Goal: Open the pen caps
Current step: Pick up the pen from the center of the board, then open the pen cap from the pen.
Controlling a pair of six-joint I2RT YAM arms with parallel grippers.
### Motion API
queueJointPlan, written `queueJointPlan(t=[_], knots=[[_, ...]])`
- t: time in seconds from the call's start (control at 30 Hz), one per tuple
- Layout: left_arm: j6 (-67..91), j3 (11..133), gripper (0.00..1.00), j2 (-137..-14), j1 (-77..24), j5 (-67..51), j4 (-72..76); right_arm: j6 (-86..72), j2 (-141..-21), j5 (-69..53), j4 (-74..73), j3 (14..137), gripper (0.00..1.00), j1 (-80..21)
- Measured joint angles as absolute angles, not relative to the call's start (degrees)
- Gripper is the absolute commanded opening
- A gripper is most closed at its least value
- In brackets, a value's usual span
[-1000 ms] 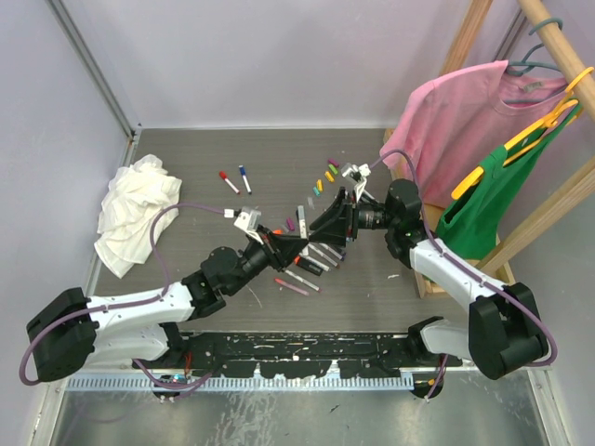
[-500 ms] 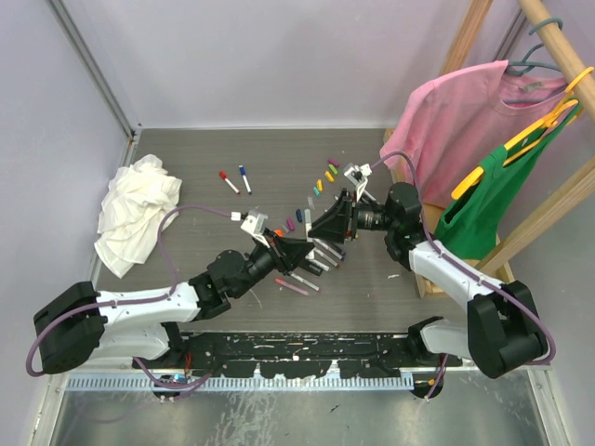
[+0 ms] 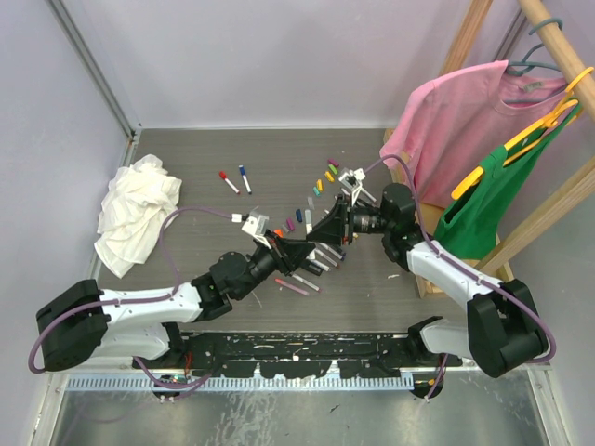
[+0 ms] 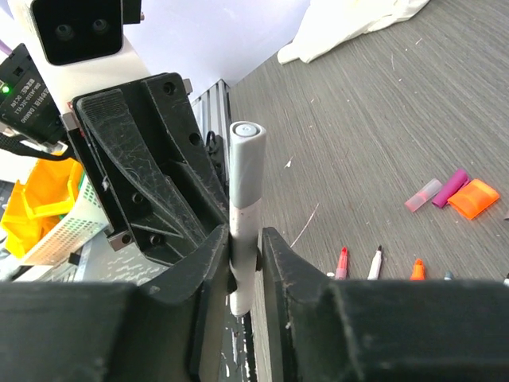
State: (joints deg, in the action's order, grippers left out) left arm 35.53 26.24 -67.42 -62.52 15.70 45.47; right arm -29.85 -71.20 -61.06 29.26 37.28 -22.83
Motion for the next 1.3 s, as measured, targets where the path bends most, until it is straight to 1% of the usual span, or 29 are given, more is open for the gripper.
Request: queueJointPlan(t=[0.07, 0.13, 0.23, 0.33, 0.47, 0.63, 0.8, 0.93, 1.07, 1.17, 1.2, 1.27, 1.3], knots=[[35.5, 26.2, 0.00, -67.5, -62.5, 15.9, 45.1, -29.3, -71.3, -61.1, 28.8, 37.3, 0.14, -23.1], [35.6, 26.2, 0.07, -67.7, -62.5, 15.9, 45.1, -28.7, -71.3, -61.1, 28.2, 37.3, 0.08, -23.1], [35.5, 26.2, 0.19, -67.8, -62.5, 15.8, 44.8, -28.1, -71.3, -61.2, 27.6, 37.4, 0.04, -23.1], [35.3, 26.2, 0.38, -67.7, -62.5, 15.6, 44.8, -27.3, -71.3, -61.3, 26.2, 38.1, 0.01, -23.1], [34.5, 25.5, 0.67, -66.0, -62.6, 14.2, 45.4, -26.1, -71.3, -61.4, 24.4, 38.9, 0.01, -23.1], [32.6, 20.8, 0.98, -60.8, -62.6, 12.6, 48.0, -24.5, -71.3, -62.3, 21.7, 40.1, 0.01, -23.1], [32.1, 18.9, 0.98, -54.3, -61.3, 11.2, 46.9, -18.9, -73.0, -65.6, 13.8, 44.7, 0.01, -23.1], [35.4, 19.1, 0.98, -50.5, -55.3, 6.3, 46.0, -12.4, -74.8, -69.2, 6.0, 48.4, 0.01, -23.1], [42.0, 20.8, 0.98, -51.0, -49.0, 0.2, 45.4, -8.1, -75.5, -72.2, 1.0, 49.3, 0.01, -23.1], [45.6, 23.4, 0.98, -53.7, -47.5, -3.7, 45.1, -6.2, -75.6, -73.8, -1.1, 49.3, 0.01, -23.1], [46.3, 24.5, 1.00, -55.0, -47.5, -4.8, 45.0, -5.8, -75.6, -74.1, -1.7, 49.3, 0.01, -23.1], [47.7, 26.4, 0.92, -57.6, -47.5, -6.4, 44.8, -5.0, -75.7, -74.6, -2.6, 49.3, 0.01, -23.1], [48.5, 27.1, 0.87, -58.7, -47.5, -6.9, 44.8, -4.6, -75.7, -74.8, -3.0, 49.3, 0.01, -23.1]])
